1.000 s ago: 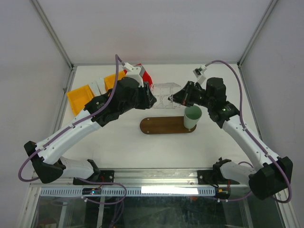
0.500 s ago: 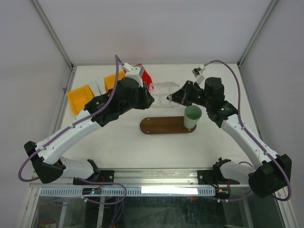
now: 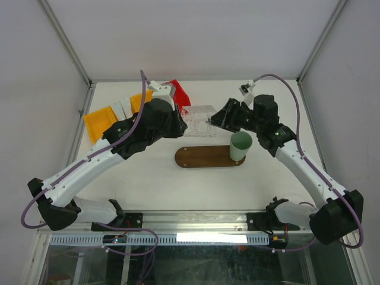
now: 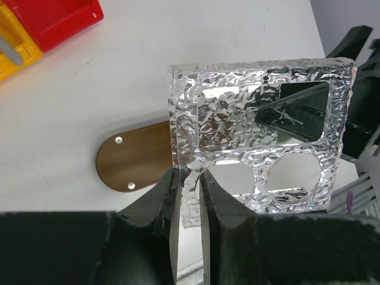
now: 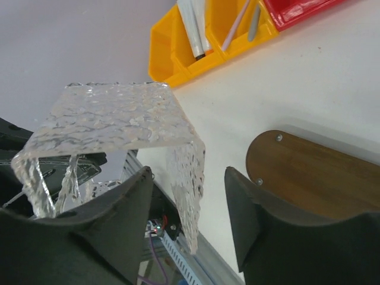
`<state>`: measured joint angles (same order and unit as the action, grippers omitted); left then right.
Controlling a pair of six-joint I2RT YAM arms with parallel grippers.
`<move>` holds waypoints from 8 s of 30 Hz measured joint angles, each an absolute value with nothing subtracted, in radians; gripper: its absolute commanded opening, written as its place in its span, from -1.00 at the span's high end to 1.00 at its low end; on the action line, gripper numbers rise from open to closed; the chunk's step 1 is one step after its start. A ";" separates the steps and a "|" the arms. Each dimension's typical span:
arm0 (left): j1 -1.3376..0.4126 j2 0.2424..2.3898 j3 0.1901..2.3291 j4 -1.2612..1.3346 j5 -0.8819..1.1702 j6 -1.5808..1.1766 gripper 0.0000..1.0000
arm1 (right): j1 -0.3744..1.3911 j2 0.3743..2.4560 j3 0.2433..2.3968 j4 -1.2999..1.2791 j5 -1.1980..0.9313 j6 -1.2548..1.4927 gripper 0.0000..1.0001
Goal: Prepare toiletry sets of a toothbrush and toothpaste on the tray
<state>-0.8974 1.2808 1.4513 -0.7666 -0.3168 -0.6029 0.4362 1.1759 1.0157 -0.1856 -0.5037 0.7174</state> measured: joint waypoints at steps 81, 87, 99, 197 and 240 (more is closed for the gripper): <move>-0.963 1.719 1.359 -0.725 -0.317 -0.934 1.00 | 0.351 0.652 1.116 -0.664 0.267 0.245 -0.99; -0.965 1.716 1.341 -0.703 -0.319 -0.934 0.86 | 0.351 0.649 1.116 -0.663 0.261 0.245 -0.98; -0.976 1.699 1.312 -0.672 -0.333 -0.929 0.65 | 0.351 0.642 1.116 -0.663 0.249 0.245 -0.98; -0.293 2.340 2.265 -0.617 -0.286 -0.358 -0.04 | 0.351 0.677 1.042 -0.623 0.167 0.243 -0.99; -0.286 2.192 2.277 -0.693 -0.287 -0.348 1.00 | 0.351 0.677 1.037 -0.619 0.167 0.241 -0.98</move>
<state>-0.2863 2.1921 2.2772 -0.6926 -0.2871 -0.3477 0.3511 0.6765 1.0367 -0.6189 0.1673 0.2405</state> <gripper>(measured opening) 0.036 0.993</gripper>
